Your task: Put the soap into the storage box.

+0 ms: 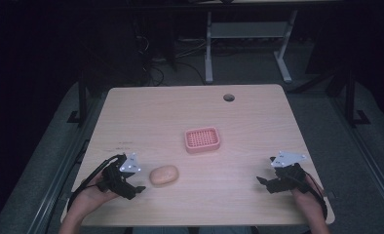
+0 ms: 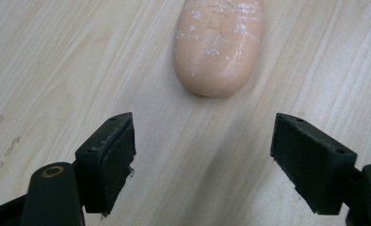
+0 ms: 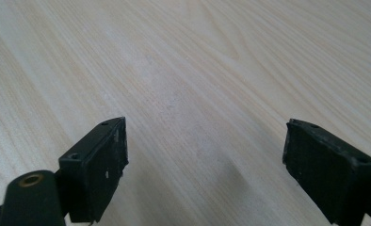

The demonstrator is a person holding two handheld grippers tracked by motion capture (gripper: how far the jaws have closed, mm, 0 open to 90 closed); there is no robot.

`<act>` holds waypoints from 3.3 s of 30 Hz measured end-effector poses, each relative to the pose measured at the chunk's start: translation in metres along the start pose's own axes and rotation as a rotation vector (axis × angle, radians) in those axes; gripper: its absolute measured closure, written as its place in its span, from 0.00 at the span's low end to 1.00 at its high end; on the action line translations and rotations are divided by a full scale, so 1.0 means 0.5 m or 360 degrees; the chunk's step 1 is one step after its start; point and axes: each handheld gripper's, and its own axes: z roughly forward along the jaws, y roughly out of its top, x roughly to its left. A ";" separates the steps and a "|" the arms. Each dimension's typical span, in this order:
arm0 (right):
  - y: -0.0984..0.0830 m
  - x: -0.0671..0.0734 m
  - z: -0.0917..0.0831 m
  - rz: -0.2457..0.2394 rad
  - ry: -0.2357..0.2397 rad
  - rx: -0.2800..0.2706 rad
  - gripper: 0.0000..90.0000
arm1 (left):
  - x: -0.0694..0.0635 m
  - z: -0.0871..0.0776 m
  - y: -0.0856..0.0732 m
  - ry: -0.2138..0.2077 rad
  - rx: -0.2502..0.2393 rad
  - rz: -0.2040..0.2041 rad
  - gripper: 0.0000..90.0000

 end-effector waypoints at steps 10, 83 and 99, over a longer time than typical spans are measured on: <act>0.000 0.000 0.000 -0.0003 -0.0001 -0.0004 0.15 | 0.001 0.005 0.023 -0.0021 0.0027 0.0038 0.24; 0.003 0.001 0.000 -0.0024 0.0025 -0.0010 0.16 | 0.004 0.137 0.144 -0.0231 0.0268 0.0138 0.26; 0.003 0.000 -0.001 -0.0019 0.0023 -0.0013 0.16 | 0.013 0.144 0.151 -0.0313 0.0298 0.0124 0.35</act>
